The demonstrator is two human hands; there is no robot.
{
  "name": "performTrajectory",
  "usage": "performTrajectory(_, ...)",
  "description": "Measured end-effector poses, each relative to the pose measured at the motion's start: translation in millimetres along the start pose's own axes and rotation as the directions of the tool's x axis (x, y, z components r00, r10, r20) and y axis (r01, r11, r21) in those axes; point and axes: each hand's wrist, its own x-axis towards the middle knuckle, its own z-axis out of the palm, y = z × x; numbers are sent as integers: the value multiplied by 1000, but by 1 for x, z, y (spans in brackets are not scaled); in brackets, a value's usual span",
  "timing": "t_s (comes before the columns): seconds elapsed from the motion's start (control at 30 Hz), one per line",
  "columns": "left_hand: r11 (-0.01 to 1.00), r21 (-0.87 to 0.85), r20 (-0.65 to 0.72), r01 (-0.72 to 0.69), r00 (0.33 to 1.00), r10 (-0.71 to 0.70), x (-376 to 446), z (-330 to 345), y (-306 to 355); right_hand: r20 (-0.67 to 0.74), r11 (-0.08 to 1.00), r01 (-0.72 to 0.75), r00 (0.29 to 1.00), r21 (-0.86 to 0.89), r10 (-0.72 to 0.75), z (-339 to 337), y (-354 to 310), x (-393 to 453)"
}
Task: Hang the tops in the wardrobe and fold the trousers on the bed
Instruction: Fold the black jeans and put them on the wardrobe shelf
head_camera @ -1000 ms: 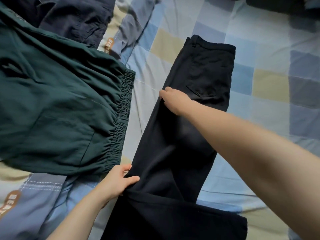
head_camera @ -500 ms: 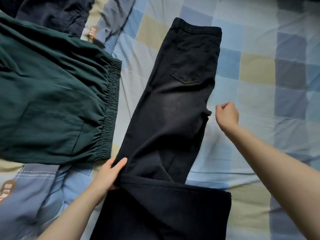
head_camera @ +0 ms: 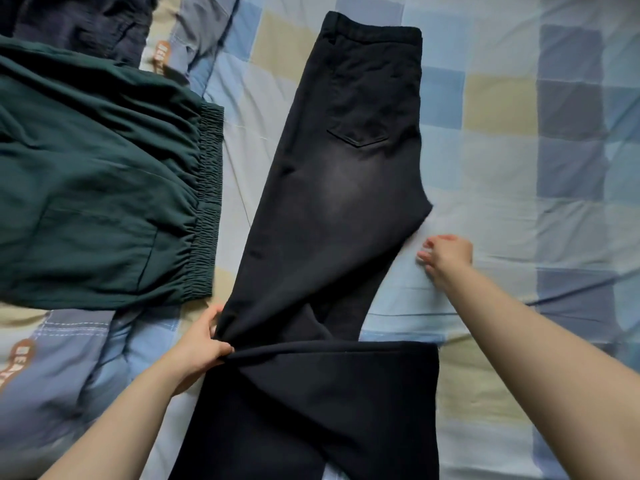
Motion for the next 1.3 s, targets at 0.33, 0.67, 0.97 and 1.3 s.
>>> performTrajectory(0.33,941,-198,-207,273,927,-312,-28,35,-16,732,170,729,679,-663,-57,-16,78,-54)
performTrajectory(0.67,895,-265,-116,358,910,-398,-75,54,-31,947,-4,949,316,-317,56,-35,122,-214)
performTrajectory(0.97,927,82,-99,367,928,-359,-115,32,-75,992,268,956,116,-123,40,18,209,-356)
performTrajectory(1.3,980,52,199,191,960,-198,-125,-30,-116,151,916,85,988,-391,-27,24,200,-248)
